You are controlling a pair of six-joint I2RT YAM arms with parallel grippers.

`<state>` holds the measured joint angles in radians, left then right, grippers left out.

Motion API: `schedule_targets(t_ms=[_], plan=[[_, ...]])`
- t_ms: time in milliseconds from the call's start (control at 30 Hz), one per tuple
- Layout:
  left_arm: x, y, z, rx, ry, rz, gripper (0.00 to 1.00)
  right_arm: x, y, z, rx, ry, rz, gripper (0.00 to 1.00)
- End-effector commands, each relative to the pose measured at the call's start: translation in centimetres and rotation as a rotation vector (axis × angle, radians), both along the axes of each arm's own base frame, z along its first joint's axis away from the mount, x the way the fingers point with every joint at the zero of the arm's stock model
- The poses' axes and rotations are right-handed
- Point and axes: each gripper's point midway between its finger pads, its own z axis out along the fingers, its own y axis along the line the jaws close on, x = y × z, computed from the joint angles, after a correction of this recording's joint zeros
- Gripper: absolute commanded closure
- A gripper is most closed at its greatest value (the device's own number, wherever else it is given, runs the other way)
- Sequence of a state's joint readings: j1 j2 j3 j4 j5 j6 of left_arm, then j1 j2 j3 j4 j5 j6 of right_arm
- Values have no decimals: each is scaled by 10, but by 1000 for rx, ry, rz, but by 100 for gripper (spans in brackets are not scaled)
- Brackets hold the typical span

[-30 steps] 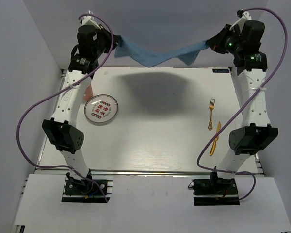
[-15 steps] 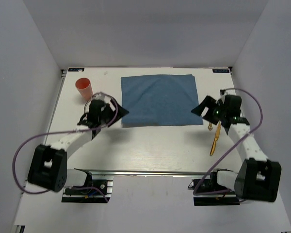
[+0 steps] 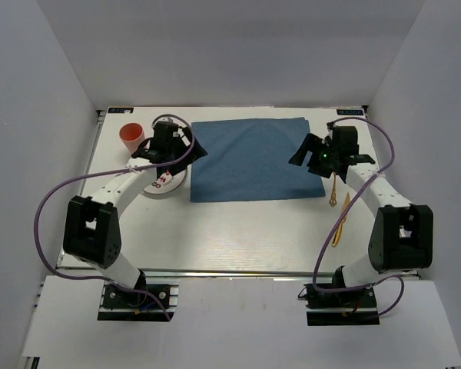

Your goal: Set the dinner table for one person

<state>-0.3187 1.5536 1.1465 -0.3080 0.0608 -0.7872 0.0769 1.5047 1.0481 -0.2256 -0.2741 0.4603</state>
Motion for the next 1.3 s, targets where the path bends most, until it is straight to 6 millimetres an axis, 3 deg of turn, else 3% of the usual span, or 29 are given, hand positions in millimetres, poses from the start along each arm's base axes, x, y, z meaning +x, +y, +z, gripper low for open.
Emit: schedule_targets(t_ms=[0,167,200,267,300,333,367,433,600,700,733,767,800,867,1067,1267], plan=[[-25,30,-20,142,176,118,2,-4,4,19,-51,-49,-9,11],[-53,68,-20,146,233,323,2,-26,26,24,-11,-77,66,11],[-59,76,-22,163,248,358,2,-39,35,18,21,-61,105,11],[-76,97,-25,205,285,483,2,-60,61,46,181,-148,217,11],[-79,105,-28,204,294,521,2,-79,70,35,251,-126,259,11],[-83,110,-33,178,291,551,2,-87,83,72,365,-240,324,11],[-85,109,-35,160,288,557,2,-95,89,78,402,-257,351,11],[-94,115,-47,121,296,607,2,-111,92,94,431,-308,383,11],[-104,141,-40,33,171,744,2,-141,96,122,413,-367,457,11],[-102,151,-40,-20,50,782,2,-165,100,138,460,-400,537,11],[-92,149,-31,-58,-22,773,2,-173,103,137,482,-395,565,11],[-96,152,-44,-60,-24,776,2,-185,105,145,508,-416,625,11],[-89,151,-37,-81,-77,761,2,-195,106,153,525,-432,651,11],[-88,153,-46,-78,-67,765,2,-211,105,165,538,-467,695,11],[-74,155,-84,-41,34,772,2,-237,99,197,496,-548,728,11],[-59,159,-96,-41,27,780,5,-255,93,209,474,-593,737,11]])
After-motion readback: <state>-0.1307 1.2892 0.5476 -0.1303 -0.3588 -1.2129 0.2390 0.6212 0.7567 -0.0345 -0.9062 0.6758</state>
